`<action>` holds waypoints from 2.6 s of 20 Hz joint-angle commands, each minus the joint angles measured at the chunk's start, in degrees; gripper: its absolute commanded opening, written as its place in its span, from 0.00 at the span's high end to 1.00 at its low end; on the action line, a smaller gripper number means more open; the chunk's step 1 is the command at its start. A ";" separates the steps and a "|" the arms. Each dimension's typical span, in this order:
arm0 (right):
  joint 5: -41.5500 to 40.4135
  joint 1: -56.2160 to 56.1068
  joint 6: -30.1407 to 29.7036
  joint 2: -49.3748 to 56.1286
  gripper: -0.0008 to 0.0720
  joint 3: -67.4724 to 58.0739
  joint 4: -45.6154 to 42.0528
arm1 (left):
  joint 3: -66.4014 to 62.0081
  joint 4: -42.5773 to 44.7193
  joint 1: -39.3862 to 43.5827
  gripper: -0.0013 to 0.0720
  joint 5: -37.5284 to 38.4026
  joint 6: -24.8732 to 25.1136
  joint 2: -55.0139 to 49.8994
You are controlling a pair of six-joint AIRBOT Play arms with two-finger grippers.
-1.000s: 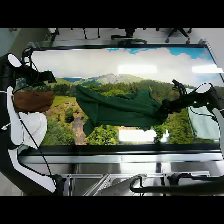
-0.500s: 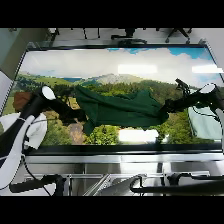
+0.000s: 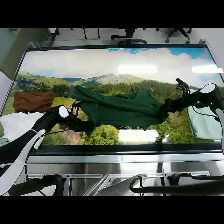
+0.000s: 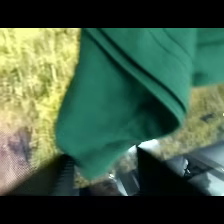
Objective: Fold the shirts.
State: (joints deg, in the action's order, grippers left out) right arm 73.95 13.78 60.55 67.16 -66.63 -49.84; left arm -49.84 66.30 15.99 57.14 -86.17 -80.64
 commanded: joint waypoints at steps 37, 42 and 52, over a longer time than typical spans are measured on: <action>-21.05 -5.38 -14.84 -11.58 0.96 -7.39 28.39 | -36.41 -2.47 -19.43 0.96 -0.81 10.01 14.38; -27.21 -6.93 -14.75 10.01 0.96 -6.08 29.55 | -41.59 -0.13 -16.79 0.96 -4.61 9.79 -11.52; -23.12 -0.33 -17.29 16.98 0.38 -9.44 34.73 | -68.83 -4.90 -19.63 0.13 18.03 4.13 -27.98</action>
State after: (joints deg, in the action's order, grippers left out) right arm 47.29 10.24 43.72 84.31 -74.43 -17.23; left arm -112.07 61.87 -1.85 65.91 -78.94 -107.66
